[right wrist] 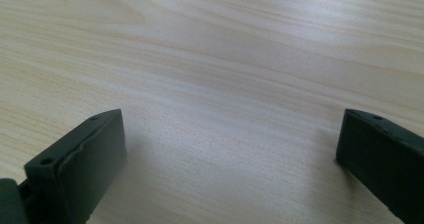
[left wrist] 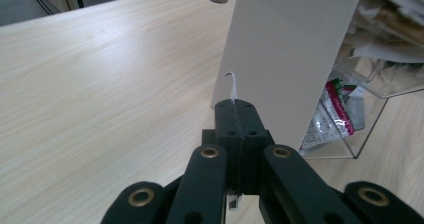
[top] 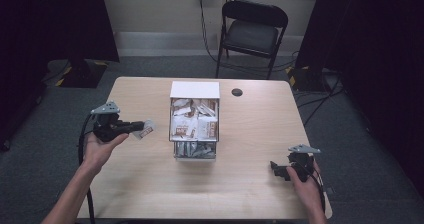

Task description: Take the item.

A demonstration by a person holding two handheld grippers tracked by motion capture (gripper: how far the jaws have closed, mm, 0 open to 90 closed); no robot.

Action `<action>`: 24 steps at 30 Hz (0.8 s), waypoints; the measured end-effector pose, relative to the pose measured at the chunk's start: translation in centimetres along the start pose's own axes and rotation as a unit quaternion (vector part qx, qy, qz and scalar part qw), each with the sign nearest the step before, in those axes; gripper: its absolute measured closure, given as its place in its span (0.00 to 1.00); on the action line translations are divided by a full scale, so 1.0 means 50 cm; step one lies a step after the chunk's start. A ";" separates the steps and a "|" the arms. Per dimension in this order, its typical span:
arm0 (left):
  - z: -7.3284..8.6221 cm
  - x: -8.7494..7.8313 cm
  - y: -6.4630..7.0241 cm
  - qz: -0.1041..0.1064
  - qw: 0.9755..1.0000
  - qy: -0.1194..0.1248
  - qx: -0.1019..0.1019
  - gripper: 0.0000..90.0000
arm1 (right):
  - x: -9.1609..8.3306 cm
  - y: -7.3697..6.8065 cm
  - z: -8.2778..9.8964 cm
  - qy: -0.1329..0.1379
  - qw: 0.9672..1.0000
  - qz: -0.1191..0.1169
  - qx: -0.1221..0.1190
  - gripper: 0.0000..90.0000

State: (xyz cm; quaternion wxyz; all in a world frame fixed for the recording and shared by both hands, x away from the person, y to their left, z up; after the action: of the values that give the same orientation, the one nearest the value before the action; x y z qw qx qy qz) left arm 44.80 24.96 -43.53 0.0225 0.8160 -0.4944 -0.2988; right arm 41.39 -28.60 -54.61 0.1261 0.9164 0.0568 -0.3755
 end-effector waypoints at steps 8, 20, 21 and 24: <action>0.024 0.023 -0.018 -0.010 1.000 -0.020 -0.011 1.00 | 0.000 0.000 0.000 0.000 1.000 0.000 0.001 0.00; 0.070 0.090 -0.032 -0.005 0.997 -0.078 -0.012 1.00 | 0.000 0.000 0.000 0.000 1.000 0.000 0.000 0.00; 0.074 0.094 -0.034 -0.005 0.997 -0.082 -0.010 1.00 | 0.000 0.000 0.000 0.000 1.000 0.000 0.000 0.00; 0.082 0.101 -0.036 -0.006 0.996 -0.089 -0.013 1.00 | 0.000 0.000 0.000 0.000 1.000 0.000 0.000 0.00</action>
State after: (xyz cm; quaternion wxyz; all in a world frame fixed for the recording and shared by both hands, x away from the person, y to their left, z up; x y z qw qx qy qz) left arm 45.81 22.77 -49.83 -0.0123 0.7888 -0.4854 -0.3769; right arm 41.39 -28.60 -54.61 0.1261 0.9165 0.0568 -0.3754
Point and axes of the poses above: each handheld gripper's, and its own axes: x roughly forward along the jaws, z roughly out of its underside, y roughly to its right, the point moved 6 cm from there along x, roughly forward along the jaws, and after that the axes turned 14 degrees about z, right-handed, at the moved point
